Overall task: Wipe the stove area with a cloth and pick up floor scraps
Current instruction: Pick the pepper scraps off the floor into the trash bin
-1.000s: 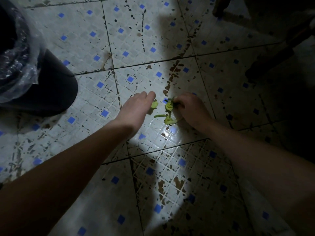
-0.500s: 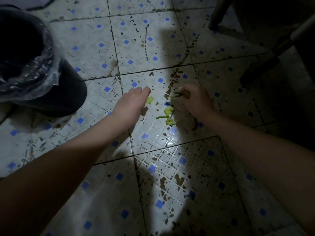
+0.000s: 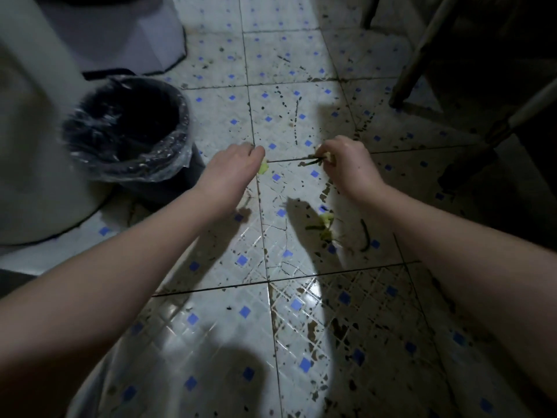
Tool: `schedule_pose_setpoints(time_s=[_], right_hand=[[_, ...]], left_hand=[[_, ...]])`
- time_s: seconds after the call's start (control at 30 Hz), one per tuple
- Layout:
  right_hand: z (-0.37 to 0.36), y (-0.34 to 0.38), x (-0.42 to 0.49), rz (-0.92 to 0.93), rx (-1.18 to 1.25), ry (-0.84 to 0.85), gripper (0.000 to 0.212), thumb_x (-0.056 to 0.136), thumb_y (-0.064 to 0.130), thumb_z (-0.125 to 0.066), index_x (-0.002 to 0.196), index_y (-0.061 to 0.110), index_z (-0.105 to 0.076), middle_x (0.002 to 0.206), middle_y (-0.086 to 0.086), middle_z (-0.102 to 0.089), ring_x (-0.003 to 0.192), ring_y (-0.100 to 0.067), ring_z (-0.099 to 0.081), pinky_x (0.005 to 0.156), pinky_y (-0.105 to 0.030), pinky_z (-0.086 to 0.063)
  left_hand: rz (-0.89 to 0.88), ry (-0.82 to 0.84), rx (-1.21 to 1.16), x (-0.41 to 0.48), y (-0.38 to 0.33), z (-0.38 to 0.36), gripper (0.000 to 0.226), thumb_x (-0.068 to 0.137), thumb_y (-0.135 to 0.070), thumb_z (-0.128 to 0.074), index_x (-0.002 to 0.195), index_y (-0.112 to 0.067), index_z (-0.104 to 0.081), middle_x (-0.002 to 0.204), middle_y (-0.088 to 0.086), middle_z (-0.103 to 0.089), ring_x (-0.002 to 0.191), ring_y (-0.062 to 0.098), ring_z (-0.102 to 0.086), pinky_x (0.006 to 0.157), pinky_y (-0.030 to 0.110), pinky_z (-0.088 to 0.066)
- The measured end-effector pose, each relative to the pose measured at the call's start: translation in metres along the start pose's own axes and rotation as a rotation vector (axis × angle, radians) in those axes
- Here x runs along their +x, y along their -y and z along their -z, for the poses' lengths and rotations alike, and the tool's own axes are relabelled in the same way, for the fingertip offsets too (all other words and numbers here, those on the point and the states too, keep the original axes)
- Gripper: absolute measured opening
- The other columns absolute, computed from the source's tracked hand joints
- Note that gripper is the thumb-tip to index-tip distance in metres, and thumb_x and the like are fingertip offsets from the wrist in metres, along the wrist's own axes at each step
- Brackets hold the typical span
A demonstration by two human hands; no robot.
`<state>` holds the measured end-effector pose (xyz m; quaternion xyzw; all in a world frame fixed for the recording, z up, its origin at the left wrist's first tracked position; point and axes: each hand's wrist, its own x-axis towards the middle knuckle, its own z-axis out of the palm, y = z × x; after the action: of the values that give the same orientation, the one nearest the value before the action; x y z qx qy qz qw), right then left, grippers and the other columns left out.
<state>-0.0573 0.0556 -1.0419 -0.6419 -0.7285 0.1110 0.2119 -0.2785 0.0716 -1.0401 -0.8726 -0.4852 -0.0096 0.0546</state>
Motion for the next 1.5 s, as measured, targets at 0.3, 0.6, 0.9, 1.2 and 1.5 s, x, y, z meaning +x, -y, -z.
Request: schedule_pose_setpoints(time_s=[0.3,0.6,0.9,1.2,1.5], right_hand=[[-0.006,0.059,0.021,0.111,0.048,-0.018,0.025,0.085,-0.003,-0.053,0.104,0.007,-0.067,0.104,-0.015,-0.063,0.096,-0.032,-0.058,0.08,-0.039,-0.048],[-0.03,0.124,0.052,0.231,0.109,-0.024,0.024,0.085,-0.002,-0.054,0.102,0.008,-0.067,0.101,-0.013,-0.063,0.093,-0.03,-0.058,0.077,-0.034,-0.046],[-0.06,0.175,0.077,0.38,0.14,-0.065,0.018,0.083,0.001,-0.058,0.095,0.008,-0.069,0.093,-0.013,-0.063,0.087,-0.03,-0.059,0.07,-0.033,-0.044],[-0.078,0.21,0.105,0.378,0.194,-0.125,0.02,0.082,-0.001,-0.055,0.097,0.005,-0.068,0.097,-0.016,-0.061,0.09,-0.032,-0.056,0.066,-0.027,-0.036],[-0.104,0.237,0.108,0.655,-0.182,0.077,0.027,0.086,0.002,-0.055,0.112,0.004,-0.057,0.11,-0.014,-0.053,0.103,-0.029,-0.046,0.072,-0.039,-0.046]], left_hand=[[0.146,-0.066,0.208,-0.03,0.06,0.048,0.043,0.08,0.004,-0.059,0.12,-0.004,-0.044,0.109,0.019,-0.051,0.095,0.037,-0.05,0.065,0.037,-0.025],[0.423,-0.068,0.154,-0.052,0.125,0.059,0.047,0.074,0.011,-0.061,0.116,-0.003,-0.045,0.112,0.02,-0.05,0.101,0.039,-0.05,0.073,0.045,-0.04],[0.501,-0.006,0.108,-0.065,0.149,0.038,0.055,0.075,0.011,-0.06,0.125,-0.005,-0.043,0.117,0.017,-0.051,0.106,0.037,-0.051,0.075,0.041,-0.039],[0.64,-0.066,0.086,-0.088,0.154,0.035,0.049,0.085,0.002,-0.054,0.13,-0.01,-0.041,0.125,0.015,-0.049,0.113,0.035,-0.047,0.084,0.042,-0.039],[0.779,-0.083,0.134,-0.112,0.162,0.039,0.047,0.079,0.006,-0.057,0.123,-0.007,-0.045,0.119,0.014,-0.052,0.109,0.034,-0.05,0.084,0.042,-0.041]])
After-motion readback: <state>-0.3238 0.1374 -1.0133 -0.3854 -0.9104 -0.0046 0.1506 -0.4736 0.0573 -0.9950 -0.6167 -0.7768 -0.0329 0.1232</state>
